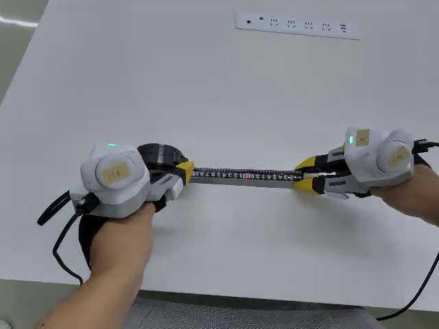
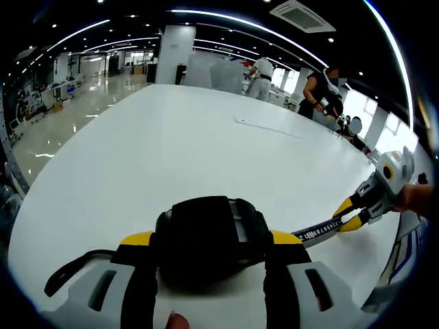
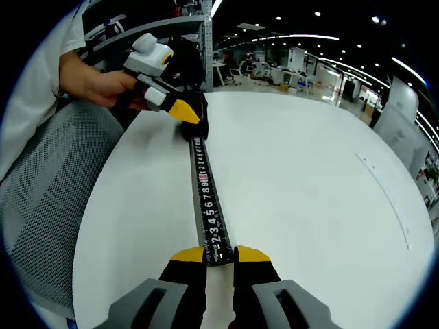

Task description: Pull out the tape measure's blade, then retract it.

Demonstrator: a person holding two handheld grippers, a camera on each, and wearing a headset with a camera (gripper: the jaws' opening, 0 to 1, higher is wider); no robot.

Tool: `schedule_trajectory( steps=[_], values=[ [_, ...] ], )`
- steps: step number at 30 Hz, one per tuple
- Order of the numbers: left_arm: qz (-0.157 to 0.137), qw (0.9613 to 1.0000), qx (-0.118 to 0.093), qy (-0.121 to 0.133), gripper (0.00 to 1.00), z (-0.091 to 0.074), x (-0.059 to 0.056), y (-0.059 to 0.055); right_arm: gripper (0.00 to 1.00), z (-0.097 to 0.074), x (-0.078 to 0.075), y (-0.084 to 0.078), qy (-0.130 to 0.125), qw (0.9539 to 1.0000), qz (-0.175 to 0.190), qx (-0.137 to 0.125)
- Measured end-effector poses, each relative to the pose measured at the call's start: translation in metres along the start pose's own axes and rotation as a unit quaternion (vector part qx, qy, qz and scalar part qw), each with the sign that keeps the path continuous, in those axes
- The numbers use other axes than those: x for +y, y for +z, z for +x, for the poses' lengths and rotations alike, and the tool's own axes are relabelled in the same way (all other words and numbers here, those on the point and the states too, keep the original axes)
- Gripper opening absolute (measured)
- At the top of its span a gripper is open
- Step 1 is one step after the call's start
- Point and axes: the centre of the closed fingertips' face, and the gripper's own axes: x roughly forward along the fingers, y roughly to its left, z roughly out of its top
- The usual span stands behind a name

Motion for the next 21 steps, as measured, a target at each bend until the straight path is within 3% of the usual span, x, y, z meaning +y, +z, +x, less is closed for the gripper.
schedule_trajectory(
  steps=[21],
  values=[
    [-0.011, 0.9999, 0.001, -0.007, 0.58, -0.001, 0.0, 0.001, 0.1, 0.025, 0.005, 0.027, 0.021, 0.9996, -0.003, -0.02]
  ],
)
